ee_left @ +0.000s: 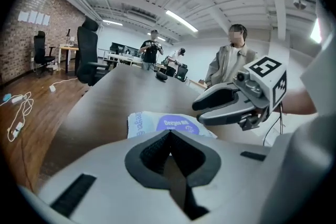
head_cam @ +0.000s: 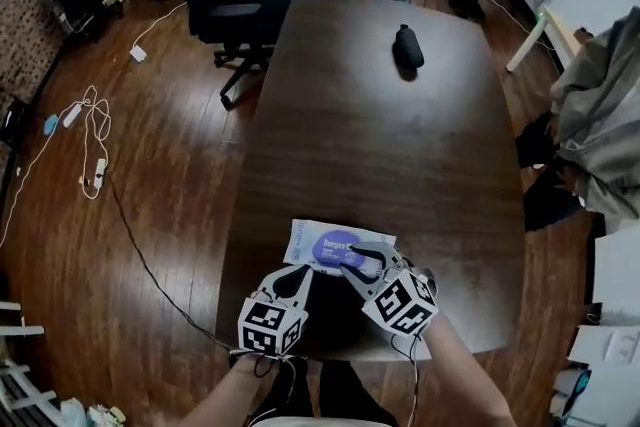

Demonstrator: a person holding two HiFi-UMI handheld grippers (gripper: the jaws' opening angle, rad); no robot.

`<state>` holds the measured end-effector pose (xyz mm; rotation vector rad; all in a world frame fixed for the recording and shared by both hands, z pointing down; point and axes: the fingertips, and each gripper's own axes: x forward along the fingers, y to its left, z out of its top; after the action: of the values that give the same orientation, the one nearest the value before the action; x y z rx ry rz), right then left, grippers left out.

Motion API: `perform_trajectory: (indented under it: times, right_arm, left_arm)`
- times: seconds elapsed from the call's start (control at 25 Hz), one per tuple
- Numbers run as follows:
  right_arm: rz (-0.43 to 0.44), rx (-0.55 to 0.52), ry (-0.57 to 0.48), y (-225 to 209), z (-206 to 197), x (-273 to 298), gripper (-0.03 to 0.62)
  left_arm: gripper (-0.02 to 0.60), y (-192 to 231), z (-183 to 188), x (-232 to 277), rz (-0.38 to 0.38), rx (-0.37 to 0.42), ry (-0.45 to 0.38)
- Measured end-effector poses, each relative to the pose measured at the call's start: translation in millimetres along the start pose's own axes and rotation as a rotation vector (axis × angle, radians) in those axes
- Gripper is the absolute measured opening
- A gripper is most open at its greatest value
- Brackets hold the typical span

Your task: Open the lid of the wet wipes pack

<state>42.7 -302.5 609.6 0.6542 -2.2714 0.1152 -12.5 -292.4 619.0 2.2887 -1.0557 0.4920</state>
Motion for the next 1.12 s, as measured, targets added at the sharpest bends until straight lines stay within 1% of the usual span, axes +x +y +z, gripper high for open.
perform_trajectory:
  times: [0.16, 0.32, 0.36, 0.68, 0.88, 0.92, 0.96, 1.12]
  right_arm:
    - [0.049, -0.114, 0.099, -1.1, -16.5, 20.7, 0.19]
    - [0.084, -0.179, 0.171, 3.7, -23.8, 37.2, 0.278]
    - [0.087, -0.189, 0.183, 3.4, -24.9, 40.9, 0.287]
    - [0.104, -0.218, 0.255, -4.9, -28.7, 61.2, 0.295]
    - [0.093, -0.247, 0.263, -5.1, -28.5, 63.0, 0.295]
    - [0.086, -0.247, 0.261, -6.0, -28.8, 63.4, 0.304]
    - [0.083, -0.241, 0.26, -6.9, -29.3, 63.8, 0.318]
    - [0.109, -0.222, 0.261, -7.6, -30.9, 64.8, 0.321]
  left_arm:
    - [0.0, 7.5, -11.9, 14.5, 0.021, -0.031, 0.024]
    - [0.0, 13.3, -17.5, 20.1, 0.032, -0.06, 0.043]
    - [0.0, 14.5, -18.1, 22.0, 0.035, -0.065, 0.047]
    - [0.0, 21.8, -27.1, 33.6, 0.031, -0.092, 0.079]
    - [0.0, 24.0, -28.8, 37.2, 0.028, -0.093, 0.131]
    - [0.0, 24.2, -29.5, 37.6, 0.025, -0.091, 0.136]
    - [0.0, 24.7, -32.0, 38.9, 0.022, -0.09, 0.136]
    - [0.0, 24.4, -35.1, 41.8, 0.022, -0.094, 0.124]
